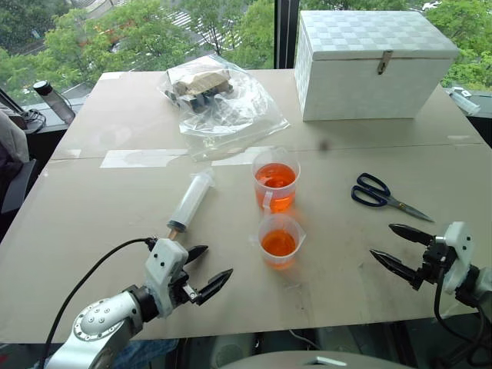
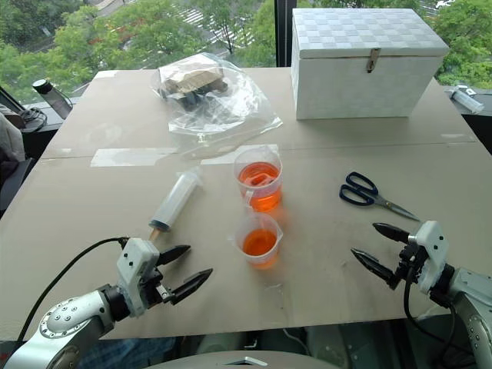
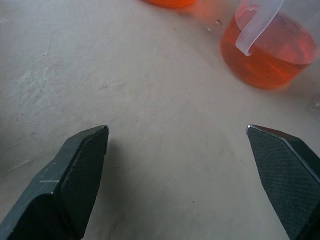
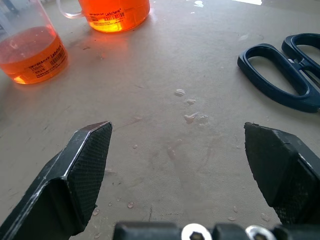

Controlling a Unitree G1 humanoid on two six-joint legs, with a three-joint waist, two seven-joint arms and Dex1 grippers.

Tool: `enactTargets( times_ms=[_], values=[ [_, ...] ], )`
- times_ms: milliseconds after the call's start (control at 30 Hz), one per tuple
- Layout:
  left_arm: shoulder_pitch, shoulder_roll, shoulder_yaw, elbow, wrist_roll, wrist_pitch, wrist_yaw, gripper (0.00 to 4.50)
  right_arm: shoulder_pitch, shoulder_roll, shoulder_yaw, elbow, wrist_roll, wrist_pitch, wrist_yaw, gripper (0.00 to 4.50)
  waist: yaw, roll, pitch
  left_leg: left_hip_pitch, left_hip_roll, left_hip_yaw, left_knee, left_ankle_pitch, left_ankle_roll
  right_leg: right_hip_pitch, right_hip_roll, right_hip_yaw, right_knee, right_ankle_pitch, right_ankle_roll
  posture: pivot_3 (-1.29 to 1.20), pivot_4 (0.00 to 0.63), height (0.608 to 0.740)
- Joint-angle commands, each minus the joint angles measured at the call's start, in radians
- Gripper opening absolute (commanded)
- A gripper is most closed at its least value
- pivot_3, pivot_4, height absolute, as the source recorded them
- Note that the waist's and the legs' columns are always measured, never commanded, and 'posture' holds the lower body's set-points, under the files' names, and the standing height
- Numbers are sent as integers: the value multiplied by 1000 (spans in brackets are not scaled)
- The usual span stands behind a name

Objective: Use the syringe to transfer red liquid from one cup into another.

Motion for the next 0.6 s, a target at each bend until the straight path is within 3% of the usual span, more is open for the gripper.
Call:
enactTargets(
  times_ms=[33, 600],
  values=[
    [26, 2, 13, -11, 3, -43, -21, 4500, -7, -1, -10, 13, -2, -25, 21, 4469, 0, 0, 0, 0, 0, 0, 0, 0, 0, 0, 0, 0, 0, 0, 0, 0, 150, 740],
    [-9, -6, -2, 8, -1, -38, -15, 4500, -2, -17, -31, 87, -31, -82, 89, 4469, 0, 0, 0, 0, 0, 0, 0, 0, 0, 0, 0, 0, 0, 0, 0, 0, 150, 740]
  ],
)
